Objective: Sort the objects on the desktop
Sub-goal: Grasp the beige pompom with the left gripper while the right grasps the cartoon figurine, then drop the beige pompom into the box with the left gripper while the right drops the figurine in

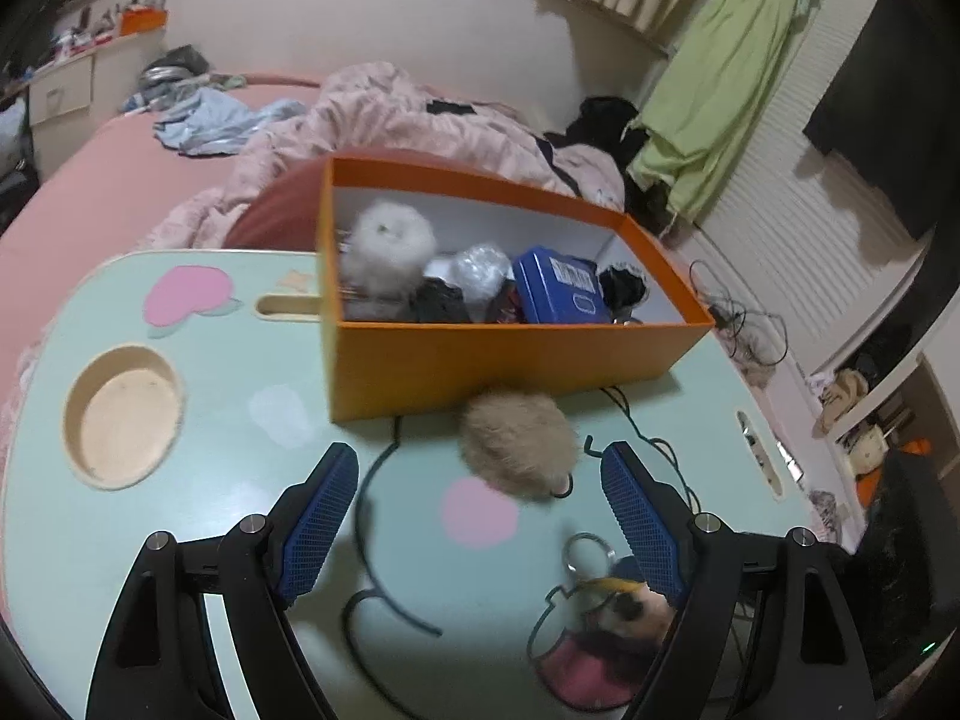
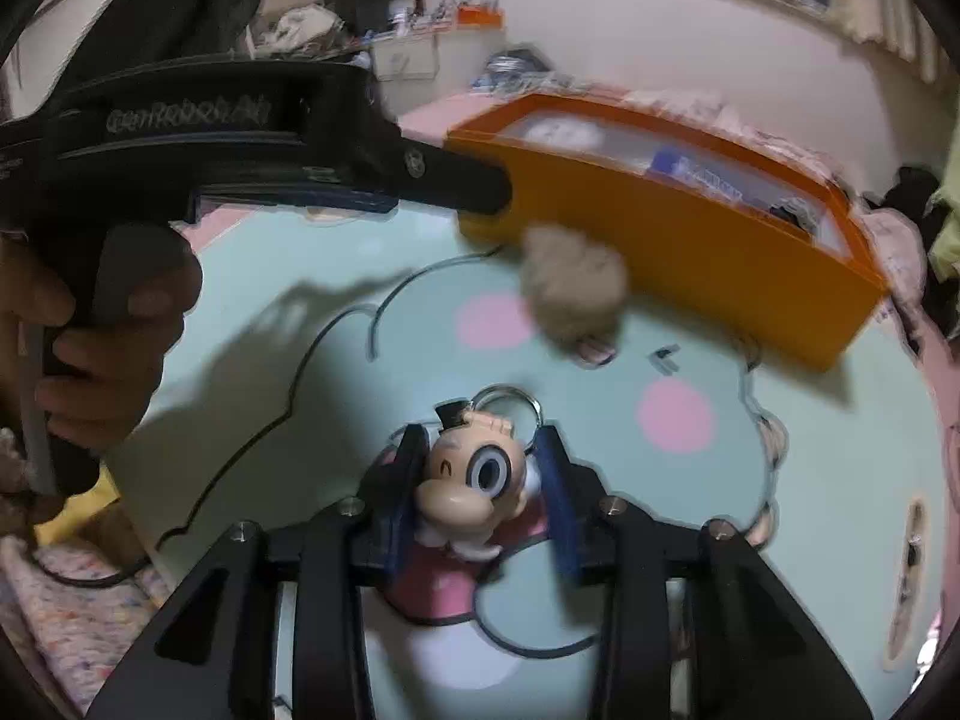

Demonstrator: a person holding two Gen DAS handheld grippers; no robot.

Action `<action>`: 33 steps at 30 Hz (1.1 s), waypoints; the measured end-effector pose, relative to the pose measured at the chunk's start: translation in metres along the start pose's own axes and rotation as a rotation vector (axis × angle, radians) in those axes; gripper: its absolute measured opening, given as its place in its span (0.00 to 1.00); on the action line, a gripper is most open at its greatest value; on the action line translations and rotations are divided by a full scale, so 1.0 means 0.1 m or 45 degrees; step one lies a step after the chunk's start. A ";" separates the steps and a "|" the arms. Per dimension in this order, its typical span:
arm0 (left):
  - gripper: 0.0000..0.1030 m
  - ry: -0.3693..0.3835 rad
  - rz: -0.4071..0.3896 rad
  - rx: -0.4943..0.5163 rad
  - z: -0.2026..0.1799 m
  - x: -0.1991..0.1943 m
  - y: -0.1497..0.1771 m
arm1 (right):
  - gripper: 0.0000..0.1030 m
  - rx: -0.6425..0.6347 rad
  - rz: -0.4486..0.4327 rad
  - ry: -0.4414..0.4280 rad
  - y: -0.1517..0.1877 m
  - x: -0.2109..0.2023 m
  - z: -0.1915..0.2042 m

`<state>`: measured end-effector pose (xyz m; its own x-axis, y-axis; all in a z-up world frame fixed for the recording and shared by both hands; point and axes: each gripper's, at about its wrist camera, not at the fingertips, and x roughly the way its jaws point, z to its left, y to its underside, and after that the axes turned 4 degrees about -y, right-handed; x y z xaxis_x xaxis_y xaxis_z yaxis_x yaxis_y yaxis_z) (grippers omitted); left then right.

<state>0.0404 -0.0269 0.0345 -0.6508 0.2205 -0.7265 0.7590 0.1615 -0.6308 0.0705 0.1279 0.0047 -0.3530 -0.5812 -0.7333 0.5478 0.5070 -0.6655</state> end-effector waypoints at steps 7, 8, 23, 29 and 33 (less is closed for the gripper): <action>0.80 -0.182 0.046 0.057 -0.30 0.33 -0.02 | 0.36 0.168 -0.089 0.079 0.14 -0.23 -0.44; 0.78 -0.209 0.059 0.065 -0.33 0.39 -0.01 | 0.36 0.185 -0.098 0.097 0.15 -0.26 -0.50; 0.37 -0.204 0.021 0.095 -0.36 0.26 0.06 | 0.36 0.307 -0.192 0.124 0.05 -0.51 -0.74; 0.37 -0.187 -0.141 0.150 -0.44 -0.12 -0.29 | 0.36 0.308 -0.296 0.051 -0.31 -0.67 -0.84; 0.37 -0.163 -0.169 0.105 -0.36 -0.10 -0.66 | 0.36 0.301 -0.315 0.069 -0.70 -0.67 -0.91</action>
<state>-0.0026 -0.0050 0.0933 -0.7463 0.0779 -0.6611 0.6656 0.1006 -0.7395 -0.0132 0.1889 0.0875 -0.5330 -0.6304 -0.5644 0.5993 0.1896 -0.7778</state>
